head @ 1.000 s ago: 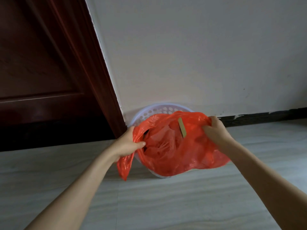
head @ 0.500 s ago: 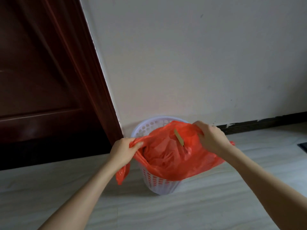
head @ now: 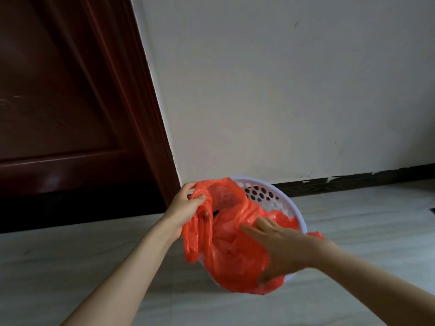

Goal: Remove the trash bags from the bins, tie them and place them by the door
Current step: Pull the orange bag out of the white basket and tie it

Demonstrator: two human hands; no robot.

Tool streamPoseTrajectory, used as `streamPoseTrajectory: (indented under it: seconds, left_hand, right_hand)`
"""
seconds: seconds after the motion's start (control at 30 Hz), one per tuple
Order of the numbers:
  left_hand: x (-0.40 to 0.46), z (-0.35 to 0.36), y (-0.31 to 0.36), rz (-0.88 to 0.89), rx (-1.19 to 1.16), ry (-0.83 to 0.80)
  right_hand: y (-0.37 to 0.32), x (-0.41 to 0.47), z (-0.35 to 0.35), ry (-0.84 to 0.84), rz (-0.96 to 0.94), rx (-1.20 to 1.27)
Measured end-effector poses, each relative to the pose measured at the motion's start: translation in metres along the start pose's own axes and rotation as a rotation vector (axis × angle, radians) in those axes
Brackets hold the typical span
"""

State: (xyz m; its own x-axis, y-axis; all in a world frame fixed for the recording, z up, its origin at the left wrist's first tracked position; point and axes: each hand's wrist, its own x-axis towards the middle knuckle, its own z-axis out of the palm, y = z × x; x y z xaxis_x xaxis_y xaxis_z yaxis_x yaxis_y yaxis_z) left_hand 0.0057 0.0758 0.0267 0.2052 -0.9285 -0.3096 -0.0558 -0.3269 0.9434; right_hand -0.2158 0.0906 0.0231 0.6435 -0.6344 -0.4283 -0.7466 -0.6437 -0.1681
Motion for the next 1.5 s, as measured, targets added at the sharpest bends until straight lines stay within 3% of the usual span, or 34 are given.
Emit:
streamPoseTrajectory:
  seconds: [0.1, 0.23, 0.3, 0.43, 0.5, 0.57, 0.63, 0.8, 0.9, 0.97, 1.03, 1.13, 1.2, 1.33, 1.4, 1.5]
  left_hand:
    - [0.001, -0.008, -0.003, 0.081, 0.141, 0.002]
    - [0.005, -0.032, -0.014, 0.234, 0.587, -0.054]
    - [0.006, -0.042, -0.017, 0.276, 0.744, -0.037]
    - [0.007, -0.05, -0.018, 0.362, 0.729, -0.057]
    - [0.005, -0.048, -0.022, 0.404, 0.719, -0.086]
    - [0.003, -0.042, -0.029, 0.465, 0.74, -0.124]
    - [0.002, -0.035, -0.035, 0.534, 0.755, -0.165]
    - [0.0, -0.014, -0.031, 0.67, 0.738, -0.281]
    - [0.0, -0.01, -0.019, 0.709, 0.805, -0.329]
    - [0.002, -0.014, -0.011, 0.665, 0.877, -0.241]
    - [0.008, -0.019, -0.005, 0.609, 0.973, -0.013]
    - [0.021, -0.03, 0.004, 0.365, 1.064, 0.335]
    - [0.023, -0.034, 0.004, 0.232, 0.865, 0.398]
    - [0.013, -0.031, -0.021, 0.368, 0.467, 0.555]
    - [0.012, -0.028, -0.042, 0.167, 0.393, 0.531]
    - [0.007, -0.019, -0.056, -0.272, 0.061, 0.13]
  right_hand:
    - [-0.004, 0.004, 0.019, 0.054, -0.094, -0.071]
    - [0.007, 0.015, 0.012, 0.249, -0.109, 0.019]
    - [0.012, 0.018, 0.017, 0.35, -0.018, 0.104]
    - [0.023, 0.031, 0.022, 0.651, 0.272, 0.4]
    - [0.036, 0.038, 0.02, 0.7, 0.489, 0.594]
    - [0.041, 0.043, 0.017, 0.725, 0.575, 0.711]
    - [0.034, 0.046, 0.01, 0.669, 0.534, 0.673]
    - [0.011, 0.054, -0.005, 0.236, 0.048, 0.02]
    - [0.007, 0.061, -0.007, 0.129, -0.031, -0.013]
    - [0.002, 0.064, -0.002, 0.147, -0.066, 0.022]
    - [0.0, 0.066, 0.003, 0.23, -0.03, 0.088]
    - [0.004, 0.072, 0.009, 0.329, 0.177, 0.273]
    - [0.01, 0.079, 0.01, 0.394, 0.314, 0.402]
    - [0.02, 0.095, 0.005, 0.471, 0.409, 0.541]
    - [0.02, 0.101, 0.002, 0.497, 0.444, 0.454]
    - [0.025, 0.103, -0.005, 0.508, 0.512, 0.261]
